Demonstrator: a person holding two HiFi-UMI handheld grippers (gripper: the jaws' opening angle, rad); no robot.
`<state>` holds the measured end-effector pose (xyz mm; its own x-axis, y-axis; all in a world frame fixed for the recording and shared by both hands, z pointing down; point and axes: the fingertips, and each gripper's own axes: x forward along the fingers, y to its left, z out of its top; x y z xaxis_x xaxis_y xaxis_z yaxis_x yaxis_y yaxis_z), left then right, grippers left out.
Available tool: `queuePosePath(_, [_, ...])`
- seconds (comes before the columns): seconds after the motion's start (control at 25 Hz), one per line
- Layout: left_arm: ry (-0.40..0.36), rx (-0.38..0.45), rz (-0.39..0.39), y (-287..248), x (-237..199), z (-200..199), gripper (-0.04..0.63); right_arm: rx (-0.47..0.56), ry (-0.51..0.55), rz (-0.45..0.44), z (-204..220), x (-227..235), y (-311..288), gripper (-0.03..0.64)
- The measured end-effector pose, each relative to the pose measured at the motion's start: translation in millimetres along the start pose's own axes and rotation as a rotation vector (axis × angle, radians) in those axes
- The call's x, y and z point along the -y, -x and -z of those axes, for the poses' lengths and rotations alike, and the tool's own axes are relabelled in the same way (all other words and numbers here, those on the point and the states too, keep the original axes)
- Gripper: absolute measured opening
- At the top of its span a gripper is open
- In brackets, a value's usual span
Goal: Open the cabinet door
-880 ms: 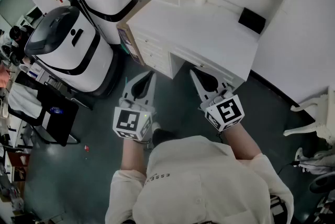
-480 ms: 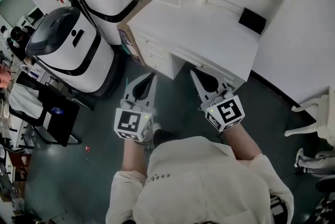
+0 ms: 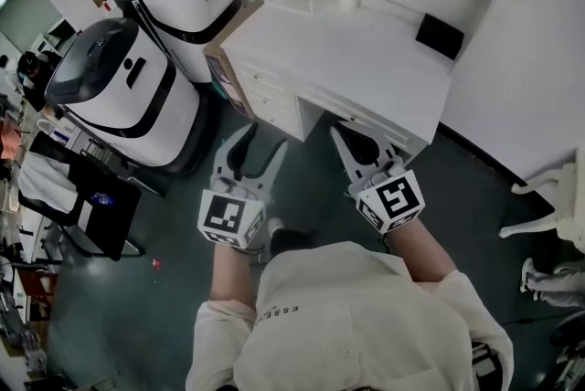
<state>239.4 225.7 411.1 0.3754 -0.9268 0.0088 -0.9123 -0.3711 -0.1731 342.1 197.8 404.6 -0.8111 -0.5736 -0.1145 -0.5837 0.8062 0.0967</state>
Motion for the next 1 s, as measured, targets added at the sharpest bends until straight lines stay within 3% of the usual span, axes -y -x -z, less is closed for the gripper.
queuePosePath(0.44, [0.037,0.016,-0.005,-35.4,-75.6,14.7,0.209,-0.017,0.011,0.036,13.6,19.0,-66.6,0.014])
queuePosePath(1.0, [0.015,0.055,0.199,-126.7,-277.6,24.0,0.209,-0.038,0.020,0.235,18.9,56.9,-279.0,0.015])
